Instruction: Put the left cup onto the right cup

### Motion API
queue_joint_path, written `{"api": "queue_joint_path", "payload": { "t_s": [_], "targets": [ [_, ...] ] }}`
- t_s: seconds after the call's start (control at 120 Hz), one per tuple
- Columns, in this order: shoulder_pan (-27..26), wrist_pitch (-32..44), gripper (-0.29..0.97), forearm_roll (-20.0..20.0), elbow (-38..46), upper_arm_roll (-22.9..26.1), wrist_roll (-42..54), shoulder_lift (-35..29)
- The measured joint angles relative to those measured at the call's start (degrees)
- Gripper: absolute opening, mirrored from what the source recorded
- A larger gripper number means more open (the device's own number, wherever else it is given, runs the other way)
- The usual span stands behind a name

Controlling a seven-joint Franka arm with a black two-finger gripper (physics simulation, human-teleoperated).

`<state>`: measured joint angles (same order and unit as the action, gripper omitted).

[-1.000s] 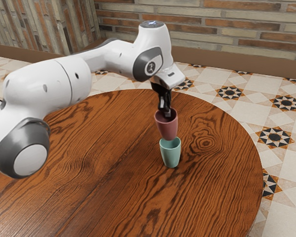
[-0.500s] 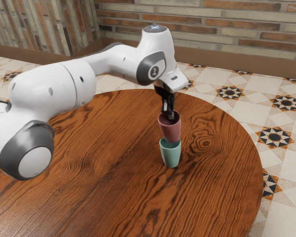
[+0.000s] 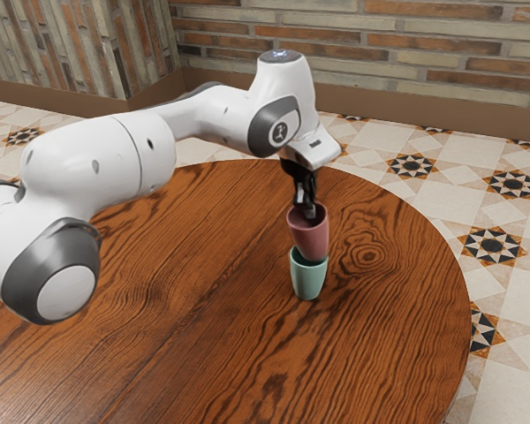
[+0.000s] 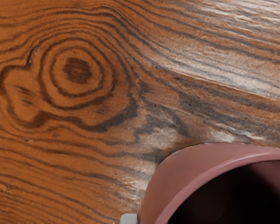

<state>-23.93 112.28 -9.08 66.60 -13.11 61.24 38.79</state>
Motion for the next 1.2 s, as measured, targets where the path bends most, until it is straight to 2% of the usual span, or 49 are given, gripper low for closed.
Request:
{"api": "queue_joint_path", "payload": {
  "t_s": [1.1,1.2],
  "targets": [
    [0.97,-0.62,-0.11,-0.46,4.77,-0.15,-0.03,0.16],
    [0.94,-0.65,0.09,-0.43,4.71,-0.16,0.16,0.33]
  ]
}}
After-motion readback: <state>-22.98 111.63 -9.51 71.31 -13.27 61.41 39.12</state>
